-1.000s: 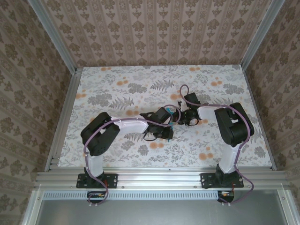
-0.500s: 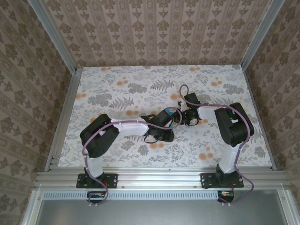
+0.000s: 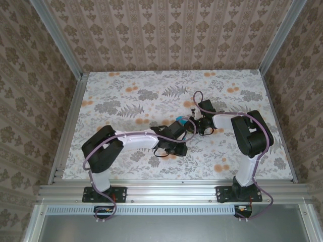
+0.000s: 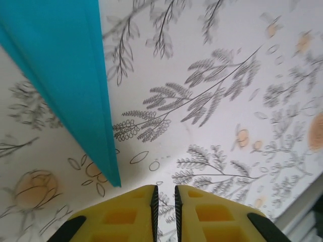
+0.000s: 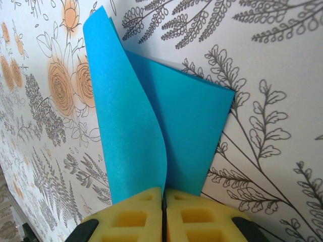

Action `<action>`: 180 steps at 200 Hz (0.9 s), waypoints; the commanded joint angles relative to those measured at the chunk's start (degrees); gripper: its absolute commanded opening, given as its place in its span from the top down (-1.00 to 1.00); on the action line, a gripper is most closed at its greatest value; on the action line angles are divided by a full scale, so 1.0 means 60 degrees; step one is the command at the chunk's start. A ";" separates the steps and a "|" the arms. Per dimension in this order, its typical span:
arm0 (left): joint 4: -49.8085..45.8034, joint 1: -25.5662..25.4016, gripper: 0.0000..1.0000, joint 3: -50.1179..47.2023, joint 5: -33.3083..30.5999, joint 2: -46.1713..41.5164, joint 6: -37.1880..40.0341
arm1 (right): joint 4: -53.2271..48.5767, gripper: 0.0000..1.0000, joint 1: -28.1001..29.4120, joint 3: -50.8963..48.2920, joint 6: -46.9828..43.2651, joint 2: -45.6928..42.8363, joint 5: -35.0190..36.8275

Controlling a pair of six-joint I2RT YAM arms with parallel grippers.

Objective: Fold a paper plane with a square sheet of paper (pick it up from the middle)
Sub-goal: Fold the wing for the fifth time at the center of the table.

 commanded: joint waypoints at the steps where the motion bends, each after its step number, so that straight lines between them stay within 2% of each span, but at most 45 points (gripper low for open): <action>1: 0.0308 0.0405 0.60 -0.0219 -0.0637 -0.1005 -0.0254 | -0.0828 0.79 -0.0064 -0.0258 0.0017 0.0786 0.1889; 34: 0.1119 0.0821 0.62 -0.0583 -0.0679 -0.0971 -0.0731 | -0.0867 0.80 -0.0057 -0.0197 0.0017 0.0816 0.1867; 86: 0.2160 0.1113 0.76 -0.0714 0.0259 -0.0127 -0.1120 | -0.0839 0.79 -0.0064 -0.0106 0.0062 0.0865 0.1798; 180: 0.2610 0.1460 0.82 -0.0468 0.0451 0.0839 -0.1283 | -0.0645 0.78 -0.0047 -0.0141 0.0134 0.0937 0.1560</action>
